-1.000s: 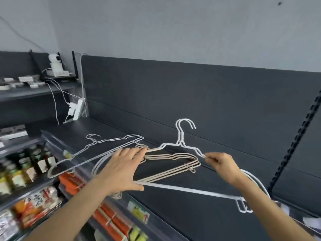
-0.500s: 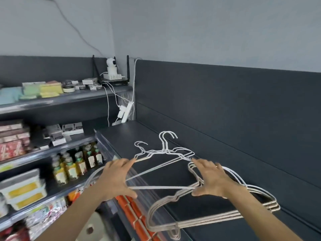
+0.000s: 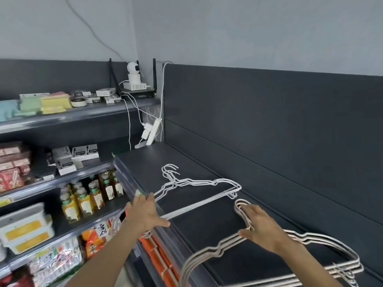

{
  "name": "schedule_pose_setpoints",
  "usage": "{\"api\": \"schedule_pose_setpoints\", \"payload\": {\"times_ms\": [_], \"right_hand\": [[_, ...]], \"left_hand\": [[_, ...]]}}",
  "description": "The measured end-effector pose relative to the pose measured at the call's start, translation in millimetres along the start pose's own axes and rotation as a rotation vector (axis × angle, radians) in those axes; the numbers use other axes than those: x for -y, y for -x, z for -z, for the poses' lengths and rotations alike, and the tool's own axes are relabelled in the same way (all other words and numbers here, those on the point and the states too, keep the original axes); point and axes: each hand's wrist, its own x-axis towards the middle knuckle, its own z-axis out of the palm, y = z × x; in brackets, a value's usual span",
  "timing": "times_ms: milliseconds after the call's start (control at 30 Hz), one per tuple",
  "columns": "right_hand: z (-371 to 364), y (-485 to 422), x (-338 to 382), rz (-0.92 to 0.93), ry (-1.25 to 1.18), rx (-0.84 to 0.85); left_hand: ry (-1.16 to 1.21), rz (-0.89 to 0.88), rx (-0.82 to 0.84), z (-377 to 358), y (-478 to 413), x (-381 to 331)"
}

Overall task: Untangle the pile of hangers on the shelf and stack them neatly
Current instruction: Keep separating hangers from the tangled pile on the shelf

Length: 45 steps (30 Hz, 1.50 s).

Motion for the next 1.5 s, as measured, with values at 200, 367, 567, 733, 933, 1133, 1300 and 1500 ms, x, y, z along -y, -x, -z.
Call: {"api": "schedule_pose_setpoints", "payload": {"times_ms": [200,367,567,733,933,1133,1300,1500], "right_hand": [[-1.1,6.3,-8.9,-0.050,-0.054,0.009],[-1.3,11.9,-9.9,-0.064,-0.086,-0.008],[-1.4,25.6,-11.0,-0.091,-0.098,-0.037],[1.6,56.6,-19.4,-0.151,-0.072,-0.060],[5.1,119.3,-41.4,-0.253,-0.068,-0.092],[7.5,192.0,-70.0,-0.383,0.004,-0.081],[12.0,267.2,-93.9,-0.487,0.028,-0.114],[14.8,373.2,-127.4,-0.620,0.017,-0.142]], "left_hand": [[0.045,0.045,0.096,-13.8,-12.3,-3.6],[0.017,-0.021,0.067,-16.7,-13.3,-10.4],[-0.048,-0.291,-0.109,-1.1,-2.5,-46.3],[0.027,-0.524,-0.136,-0.6,25.8,-94.8],[0.046,-0.778,-0.088,-9.3,81.9,-160.5],[-0.017,-0.884,0.008,-29.4,131.0,-209.3],[-0.037,-0.946,0.043,-36.9,183.6,-248.0],[0.004,-1.044,0.127,-62.1,266.5,-300.8]]}}
